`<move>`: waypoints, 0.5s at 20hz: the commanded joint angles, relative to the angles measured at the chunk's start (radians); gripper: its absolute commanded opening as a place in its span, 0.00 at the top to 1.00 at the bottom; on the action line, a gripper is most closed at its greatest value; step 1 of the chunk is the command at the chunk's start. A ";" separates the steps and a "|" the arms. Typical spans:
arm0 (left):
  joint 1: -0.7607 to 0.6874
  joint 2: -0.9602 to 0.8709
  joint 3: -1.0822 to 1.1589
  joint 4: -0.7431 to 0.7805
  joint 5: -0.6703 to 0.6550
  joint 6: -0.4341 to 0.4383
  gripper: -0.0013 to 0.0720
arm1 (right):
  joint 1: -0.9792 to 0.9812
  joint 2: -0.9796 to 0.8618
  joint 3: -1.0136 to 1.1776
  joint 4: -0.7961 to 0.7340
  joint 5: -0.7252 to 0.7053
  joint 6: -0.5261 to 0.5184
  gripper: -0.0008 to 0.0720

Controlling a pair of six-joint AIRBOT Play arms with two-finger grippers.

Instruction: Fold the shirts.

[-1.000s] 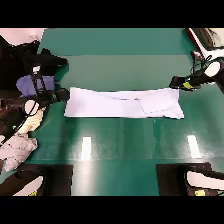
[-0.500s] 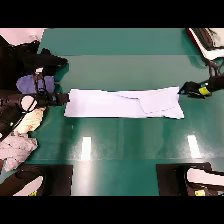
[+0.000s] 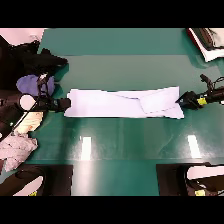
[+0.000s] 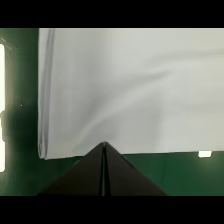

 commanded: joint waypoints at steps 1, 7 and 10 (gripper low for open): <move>0.000 -0.001 0.001 -0.038 -0.019 0.001 0.95 | -0.005 -0.063 -0.003 0.078 -0.012 -0.068 0.03; 0.000 -0.001 0.001 -0.068 -0.019 0.004 0.95 | 0.074 -0.084 -0.003 0.094 -0.049 -0.097 0.23; -0.001 -0.002 0.001 -0.102 -0.015 0.005 0.95 | 0.106 -0.082 -0.003 0.095 -0.077 -0.107 0.62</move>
